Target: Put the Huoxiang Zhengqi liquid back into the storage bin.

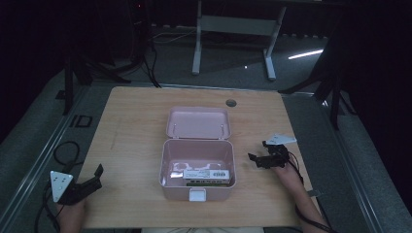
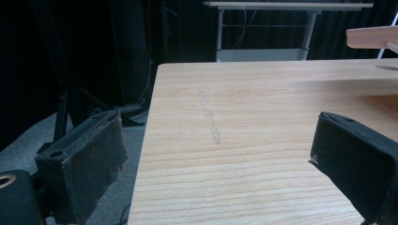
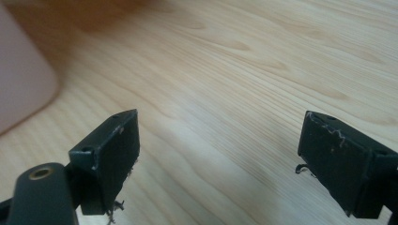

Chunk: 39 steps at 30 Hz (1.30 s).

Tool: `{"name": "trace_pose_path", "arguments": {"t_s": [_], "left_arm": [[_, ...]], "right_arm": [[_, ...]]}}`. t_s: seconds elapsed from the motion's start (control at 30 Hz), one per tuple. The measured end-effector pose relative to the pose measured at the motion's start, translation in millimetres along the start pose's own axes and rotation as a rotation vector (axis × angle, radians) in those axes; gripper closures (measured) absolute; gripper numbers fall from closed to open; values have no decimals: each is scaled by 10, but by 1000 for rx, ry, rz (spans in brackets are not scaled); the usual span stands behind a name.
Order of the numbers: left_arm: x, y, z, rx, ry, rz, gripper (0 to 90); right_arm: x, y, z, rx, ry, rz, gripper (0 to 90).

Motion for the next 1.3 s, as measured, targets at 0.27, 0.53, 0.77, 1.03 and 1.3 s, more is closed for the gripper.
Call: {"name": "trace_pose_path", "arguments": {"t_s": [0.27, 0.53, 0.77, 1.03, 1.3], "left_arm": [[0, -3, -1, -1, -1, 2, 37], [0, -4, 0, -1, -1, 4, 37], [0, -4, 0, -1, -1, 3, 37], [1, -6, -1, 0, -2, 5, 37], [1, -4, 0, 2, -1, 4, 37]], "right_arm": [[100, 154, 99, 32, 9, -45, 128], [183, 343, 271, 70, 30, -113, 131], [281, 509, 373, 103, 31, -178, 132], [424, 687, 490, 146, 25, -251, 132], [496, 760, 551, 180, 63, -322, 134]]}}
Point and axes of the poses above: each handheld gripper's, and its own axes: z roughly backward along the jaws, x roughly out of its underside, y roughly to its right, the point moved 8 cm from there along -z, roughly forward along the jaws, and after that the axes turned 8 degrees about x, right-handed, at the moved point
